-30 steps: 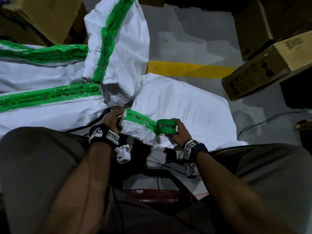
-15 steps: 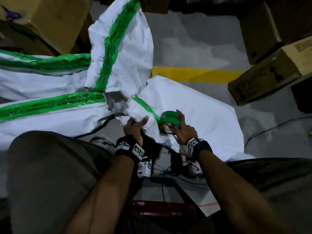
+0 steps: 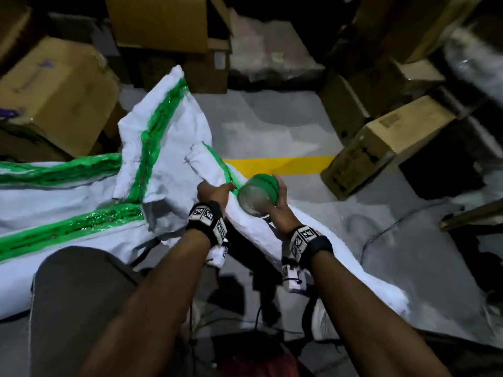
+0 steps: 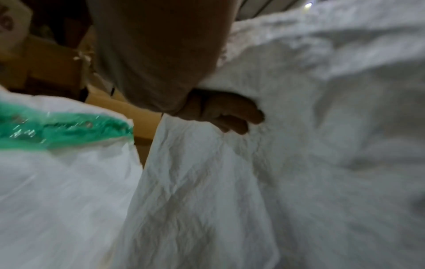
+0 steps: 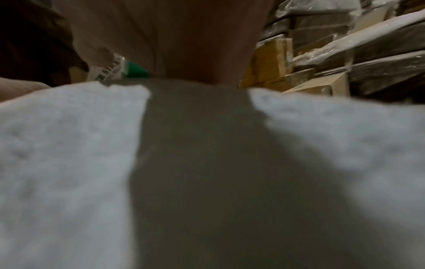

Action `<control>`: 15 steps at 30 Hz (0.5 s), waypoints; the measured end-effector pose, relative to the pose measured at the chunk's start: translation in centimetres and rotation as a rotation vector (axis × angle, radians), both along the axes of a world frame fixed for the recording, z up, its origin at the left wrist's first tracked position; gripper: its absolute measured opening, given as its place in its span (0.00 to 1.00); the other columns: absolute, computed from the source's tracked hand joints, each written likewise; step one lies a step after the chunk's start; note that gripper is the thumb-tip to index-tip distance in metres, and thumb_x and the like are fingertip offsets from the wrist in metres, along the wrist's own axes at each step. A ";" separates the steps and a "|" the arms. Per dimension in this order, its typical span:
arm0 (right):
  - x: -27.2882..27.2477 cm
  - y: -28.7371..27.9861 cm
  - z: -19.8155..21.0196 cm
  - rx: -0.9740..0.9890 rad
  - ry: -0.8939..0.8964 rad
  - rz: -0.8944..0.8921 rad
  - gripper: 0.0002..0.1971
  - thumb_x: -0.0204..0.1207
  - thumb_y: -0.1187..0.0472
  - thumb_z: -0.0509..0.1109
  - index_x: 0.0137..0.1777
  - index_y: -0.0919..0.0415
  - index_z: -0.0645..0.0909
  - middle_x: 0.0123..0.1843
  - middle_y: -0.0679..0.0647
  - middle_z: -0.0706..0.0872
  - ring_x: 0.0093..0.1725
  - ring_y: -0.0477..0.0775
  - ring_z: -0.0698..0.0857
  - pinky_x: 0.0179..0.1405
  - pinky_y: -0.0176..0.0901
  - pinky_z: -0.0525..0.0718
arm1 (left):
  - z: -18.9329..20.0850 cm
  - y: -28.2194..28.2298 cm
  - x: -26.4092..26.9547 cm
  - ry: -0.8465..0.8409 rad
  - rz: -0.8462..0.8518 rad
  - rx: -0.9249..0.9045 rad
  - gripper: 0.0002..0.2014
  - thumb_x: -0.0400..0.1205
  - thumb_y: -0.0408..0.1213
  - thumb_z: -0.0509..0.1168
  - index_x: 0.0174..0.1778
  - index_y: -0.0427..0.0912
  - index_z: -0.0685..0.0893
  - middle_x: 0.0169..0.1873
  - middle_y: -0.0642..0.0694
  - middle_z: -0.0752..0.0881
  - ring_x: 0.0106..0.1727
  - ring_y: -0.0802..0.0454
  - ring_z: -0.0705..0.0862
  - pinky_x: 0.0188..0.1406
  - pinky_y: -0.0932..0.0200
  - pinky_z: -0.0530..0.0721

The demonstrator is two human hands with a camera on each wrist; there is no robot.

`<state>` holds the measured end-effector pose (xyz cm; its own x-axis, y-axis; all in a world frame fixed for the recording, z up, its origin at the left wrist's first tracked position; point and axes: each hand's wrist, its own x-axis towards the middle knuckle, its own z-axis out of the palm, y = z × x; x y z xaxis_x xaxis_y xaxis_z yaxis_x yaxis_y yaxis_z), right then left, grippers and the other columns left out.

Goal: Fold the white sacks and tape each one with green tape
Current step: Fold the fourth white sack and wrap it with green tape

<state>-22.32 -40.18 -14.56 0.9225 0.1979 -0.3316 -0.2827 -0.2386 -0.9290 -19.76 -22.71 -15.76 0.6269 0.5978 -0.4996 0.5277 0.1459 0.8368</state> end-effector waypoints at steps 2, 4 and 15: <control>0.0 -1.0 2.4 0.082 0.016 -0.049 0.37 0.84 0.44 0.68 0.83 0.29 0.47 0.75 0.46 0.77 0.69 0.52 0.82 0.44 0.35 0.85 | 2.7 -0.3 1.5 -0.046 -0.106 0.039 0.27 0.65 0.38 0.84 0.57 0.30 0.88 0.54 0.37 0.91 0.55 0.40 0.90 0.50 0.52 0.88; 0.1 -2.3 4.2 0.112 -0.025 -0.064 0.39 0.86 0.50 0.67 0.85 0.34 0.44 0.78 0.51 0.74 0.63 0.49 0.83 0.36 0.30 0.81 | 5.7 -1.2 2.7 -0.079 -0.206 0.063 0.26 0.64 0.39 0.83 0.55 0.31 0.89 0.50 0.37 0.91 0.50 0.40 0.90 0.42 0.57 0.84; -1.3 -6.2 8.5 0.254 -0.306 -0.169 0.54 0.73 0.74 0.78 0.81 0.32 0.45 0.80 0.52 0.68 0.74 0.47 0.77 0.73 0.50 0.80 | 13.1 -6.8 5.2 -0.091 -0.390 -0.106 0.14 0.66 0.40 0.81 0.38 0.38 0.85 0.30 0.42 0.80 0.27 0.43 0.80 0.19 0.57 0.82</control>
<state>-23.58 -46.40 -6.02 0.9971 0.0756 0.0021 -0.0005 0.0346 -0.9994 -14.55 -29.55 -2.69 0.8409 0.2544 -0.4776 0.4849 0.0376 0.8738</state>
